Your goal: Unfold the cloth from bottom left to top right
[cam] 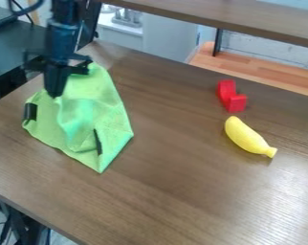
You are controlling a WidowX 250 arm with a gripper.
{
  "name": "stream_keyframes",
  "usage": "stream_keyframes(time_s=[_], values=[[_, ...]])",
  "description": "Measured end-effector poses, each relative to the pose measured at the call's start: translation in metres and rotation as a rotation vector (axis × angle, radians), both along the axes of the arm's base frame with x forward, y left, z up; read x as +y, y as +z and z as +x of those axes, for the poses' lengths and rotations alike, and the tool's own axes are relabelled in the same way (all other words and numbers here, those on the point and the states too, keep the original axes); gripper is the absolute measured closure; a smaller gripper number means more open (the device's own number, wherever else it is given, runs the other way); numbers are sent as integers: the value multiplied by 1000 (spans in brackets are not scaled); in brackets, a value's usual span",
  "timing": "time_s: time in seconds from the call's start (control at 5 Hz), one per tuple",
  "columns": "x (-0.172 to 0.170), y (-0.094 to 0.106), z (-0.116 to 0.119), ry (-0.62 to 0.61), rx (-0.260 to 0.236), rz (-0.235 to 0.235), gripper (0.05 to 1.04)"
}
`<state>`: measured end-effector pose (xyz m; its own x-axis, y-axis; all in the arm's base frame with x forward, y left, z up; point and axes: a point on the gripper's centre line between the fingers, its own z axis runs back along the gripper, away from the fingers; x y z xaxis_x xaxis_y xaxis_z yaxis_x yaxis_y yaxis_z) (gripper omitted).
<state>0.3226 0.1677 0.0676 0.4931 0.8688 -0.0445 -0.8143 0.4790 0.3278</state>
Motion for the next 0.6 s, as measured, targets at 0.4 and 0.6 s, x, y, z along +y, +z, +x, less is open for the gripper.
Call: stream_keyframes(time_s=[0.4,0.6], values=[[-32,-4,28,29,113,11,1033],[-54,0,41,-7,81,-1,1033]])
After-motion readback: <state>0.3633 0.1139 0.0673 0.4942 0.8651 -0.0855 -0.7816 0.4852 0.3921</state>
